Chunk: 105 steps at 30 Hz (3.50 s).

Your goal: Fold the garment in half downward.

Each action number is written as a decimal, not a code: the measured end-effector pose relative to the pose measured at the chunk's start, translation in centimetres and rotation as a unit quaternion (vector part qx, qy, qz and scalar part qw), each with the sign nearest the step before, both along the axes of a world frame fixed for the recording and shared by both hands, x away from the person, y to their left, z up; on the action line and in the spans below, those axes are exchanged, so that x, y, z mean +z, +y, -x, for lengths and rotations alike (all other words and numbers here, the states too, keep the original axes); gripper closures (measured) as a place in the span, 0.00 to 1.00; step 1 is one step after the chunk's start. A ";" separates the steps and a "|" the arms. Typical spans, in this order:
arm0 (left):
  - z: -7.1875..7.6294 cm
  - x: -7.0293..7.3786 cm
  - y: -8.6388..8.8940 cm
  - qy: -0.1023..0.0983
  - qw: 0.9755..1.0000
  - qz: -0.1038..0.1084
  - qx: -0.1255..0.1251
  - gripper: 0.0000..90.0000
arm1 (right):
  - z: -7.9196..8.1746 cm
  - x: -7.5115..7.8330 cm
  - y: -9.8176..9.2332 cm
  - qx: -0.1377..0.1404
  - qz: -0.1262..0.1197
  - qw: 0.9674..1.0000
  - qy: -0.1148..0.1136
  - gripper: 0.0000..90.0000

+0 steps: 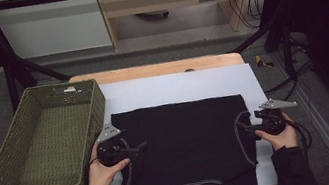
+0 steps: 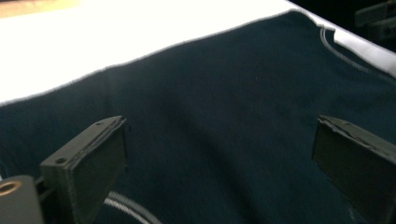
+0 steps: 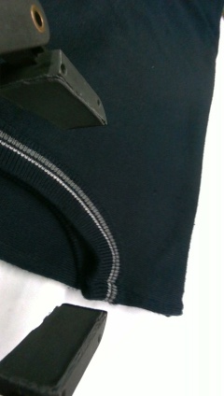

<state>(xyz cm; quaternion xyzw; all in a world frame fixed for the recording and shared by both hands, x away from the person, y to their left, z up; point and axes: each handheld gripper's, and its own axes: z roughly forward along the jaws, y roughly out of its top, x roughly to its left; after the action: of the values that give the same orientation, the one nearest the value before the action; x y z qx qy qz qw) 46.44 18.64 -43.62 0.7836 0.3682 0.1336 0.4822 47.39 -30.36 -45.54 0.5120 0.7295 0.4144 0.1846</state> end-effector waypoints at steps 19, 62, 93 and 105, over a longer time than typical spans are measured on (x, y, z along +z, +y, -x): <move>0.9 -2.8 -0.1 0.017 0.999 -0.027 -0.014 0.02 | -1.2 -2.8 0.4 -0.016 0.034 0.998 0.043 0.05; 1.1 -3.3 0.5 0.022 0.999 -0.033 -0.008 0.02 | -0.7 -2.5 1.7 -0.028 -0.019 0.997 0.074 0.82; 0.9 -4.6 0.7 0.008 0.999 -0.032 0.009 0.02 | -0.9 -1.3 1.2 -0.017 0.030 0.998 0.053 0.88; 0.9 -4.4 0.8 0.004 1.000 -0.026 0.009 0.02 | -1.2 -0.9 0.4 -0.020 0.032 0.998 0.046 0.89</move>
<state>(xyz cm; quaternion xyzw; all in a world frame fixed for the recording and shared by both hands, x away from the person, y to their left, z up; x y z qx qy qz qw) 45.53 19.43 -47.99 0.7929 0.3736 0.1448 0.4591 48.62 -29.96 -46.48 0.5387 0.7396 0.3632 0.1757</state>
